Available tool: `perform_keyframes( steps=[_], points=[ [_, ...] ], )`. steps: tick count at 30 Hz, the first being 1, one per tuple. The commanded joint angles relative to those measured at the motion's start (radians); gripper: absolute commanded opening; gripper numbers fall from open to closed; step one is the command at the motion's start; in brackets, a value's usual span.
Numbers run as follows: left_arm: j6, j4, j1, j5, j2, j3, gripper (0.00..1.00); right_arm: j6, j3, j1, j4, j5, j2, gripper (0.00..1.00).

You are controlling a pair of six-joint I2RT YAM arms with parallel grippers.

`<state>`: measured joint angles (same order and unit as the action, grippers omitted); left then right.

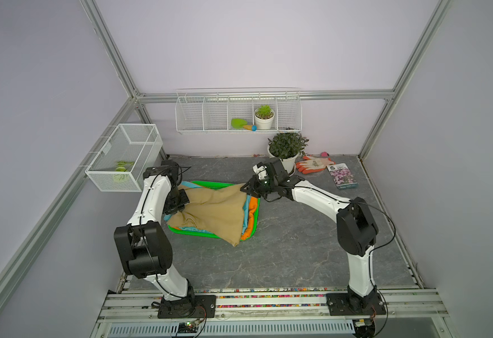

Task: Put the folded long pants in the basket
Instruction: Place the long pant in the basket.

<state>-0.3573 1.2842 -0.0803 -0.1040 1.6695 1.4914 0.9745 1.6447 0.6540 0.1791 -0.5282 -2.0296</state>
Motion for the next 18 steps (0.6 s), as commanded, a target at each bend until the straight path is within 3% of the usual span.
perform_keyframes(
  steps=[1,5,9,11,13,15,18],
  points=[
    [-0.012,-0.037,-0.015,-0.049,-0.019,-0.017,0.00,-0.187,-0.036,0.002,-0.074,0.074,0.082,0.11],
    [-0.016,-0.037,-0.015,-0.054,-0.029,-0.019,0.00,-0.271,-0.158,0.001,-0.260,0.073,0.167,0.06],
    [-0.022,-0.034,-0.015,-0.061,-0.028,-0.018,0.00,-0.301,-0.208,-0.006,-0.283,0.134,0.172,0.07],
    [-0.024,-0.030,-0.015,-0.058,-0.022,-0.017,0.00,-0.288,-0.195,-0.014,-0.250,0.172,0.132,0.16],
    [-0.025,-0.022,-0.015,-0.059,-0.014,-0.014,0.00,-0.240,-0.146,-0.038,-0.193,0.120,0.059,0.30],
    [-0.028,-0.015,-0.015,-0.061,-0.014,-0.010,0.01,-0.204,-0.127,-0.057,-0.155,0.100,0.026,0.32],
    [-0.029,0.010,-0.015,-0.034,-0.025,0.010,0.17,-0.194,-0.174,-0.076,-0.177,0.140,0.063,0.38]
  ],
)
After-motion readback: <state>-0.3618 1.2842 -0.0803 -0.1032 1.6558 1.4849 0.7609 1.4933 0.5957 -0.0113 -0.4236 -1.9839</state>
